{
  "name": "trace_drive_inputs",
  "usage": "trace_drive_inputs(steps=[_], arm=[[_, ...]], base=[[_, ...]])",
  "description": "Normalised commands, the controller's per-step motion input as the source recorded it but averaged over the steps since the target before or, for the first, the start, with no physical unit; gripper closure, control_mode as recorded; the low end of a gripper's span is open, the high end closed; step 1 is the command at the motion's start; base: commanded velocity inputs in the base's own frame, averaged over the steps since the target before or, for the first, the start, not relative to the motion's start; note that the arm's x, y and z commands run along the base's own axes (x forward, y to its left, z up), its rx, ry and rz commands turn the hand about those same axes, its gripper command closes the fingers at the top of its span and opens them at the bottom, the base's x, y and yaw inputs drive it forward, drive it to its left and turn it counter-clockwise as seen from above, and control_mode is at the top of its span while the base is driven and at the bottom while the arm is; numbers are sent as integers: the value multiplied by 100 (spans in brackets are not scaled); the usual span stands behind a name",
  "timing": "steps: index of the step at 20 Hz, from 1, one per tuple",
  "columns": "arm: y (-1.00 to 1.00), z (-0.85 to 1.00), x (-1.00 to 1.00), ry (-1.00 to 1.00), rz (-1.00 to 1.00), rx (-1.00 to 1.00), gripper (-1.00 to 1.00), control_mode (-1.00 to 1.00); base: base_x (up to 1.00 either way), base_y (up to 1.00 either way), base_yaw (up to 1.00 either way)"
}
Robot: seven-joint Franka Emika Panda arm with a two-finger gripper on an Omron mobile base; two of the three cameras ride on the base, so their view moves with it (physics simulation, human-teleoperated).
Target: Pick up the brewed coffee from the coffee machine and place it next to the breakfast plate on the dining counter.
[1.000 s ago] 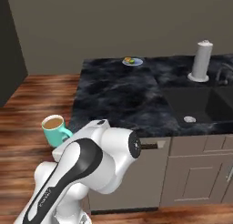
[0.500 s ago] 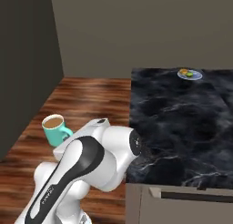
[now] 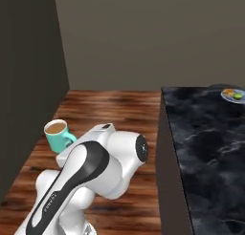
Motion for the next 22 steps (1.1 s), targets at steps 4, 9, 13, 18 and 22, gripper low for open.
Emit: trace_drive_inputs(steps=[4,9,13,18,22], arm=[[0,0,0,0,0,0,100,100],[0,0,0,0,0,0,100,100],[0,0,0,0,0,0,100,100],[0,0,0,0,0,0,100,100],[0,0,0,0,0,0,100,100]], base=[[100,72,-41],[100,78,-47],[93,82,-51],[85,83,-53],[85,83,-53]])
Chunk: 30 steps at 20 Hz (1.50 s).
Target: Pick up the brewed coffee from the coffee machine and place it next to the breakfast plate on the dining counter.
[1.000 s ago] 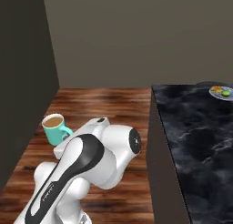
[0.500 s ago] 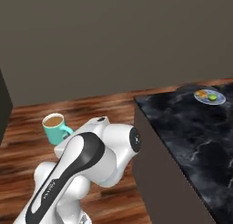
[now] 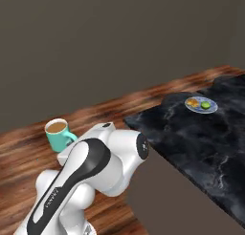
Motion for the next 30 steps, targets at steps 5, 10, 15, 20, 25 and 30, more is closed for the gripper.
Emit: trace_drive_inputs(steps=[5,10,15,20,25,30], arm=[[0,0,0,0,0,0,100,100],[0,0,0,0,0,0,100,100],[0,0,0,0,0,0,100,100],[0,0,0,0,0,0,100,100],[0,0,0,0,0,0,100,100],[0,0,0,0,0,0,100,100]], base=[[83,80,-54],[74,75,-58],[62,71,-65],[62,69,-65],[65,69,-66],[63,69,-67]])
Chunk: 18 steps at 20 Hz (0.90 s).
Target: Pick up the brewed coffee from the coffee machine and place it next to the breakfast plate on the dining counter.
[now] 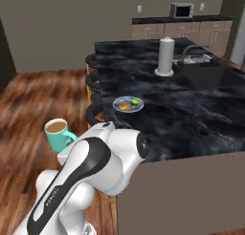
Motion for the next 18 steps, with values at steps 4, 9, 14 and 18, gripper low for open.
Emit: trace_drive_inputs(steps=[4,9,14,18], arm=[[0,0,0,0,0,0,100,100],[0,0,0,0,0,0,100,100],[0,0,0,0,0,0,100,100],[0,0,0,0,0,0,100,100]], base=[[28,89,-65],[1,100,-59],[22,100,-55],[69,92,-50]])
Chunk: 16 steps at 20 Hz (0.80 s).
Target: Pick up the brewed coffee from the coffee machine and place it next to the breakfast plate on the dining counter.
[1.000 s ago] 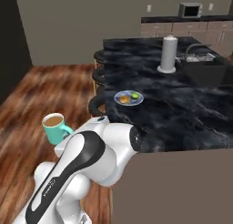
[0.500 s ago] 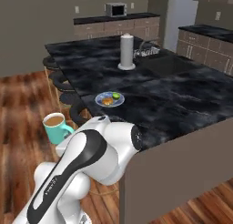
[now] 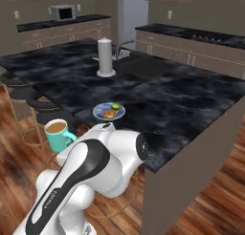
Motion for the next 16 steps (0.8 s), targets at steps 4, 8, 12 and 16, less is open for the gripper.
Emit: trace_drive_inputs(steps=[4,8,12,16], arm=[[0,0,0,0,0,0,100,100],[0,0,0,0,0,0,100,100],[0,0,0,0,0,0,100,100],[0,0,0,0,0,0,100,100]], base=[[76,65,-46],[72,52,-44],[58,17,-46],[57,8,-48]])
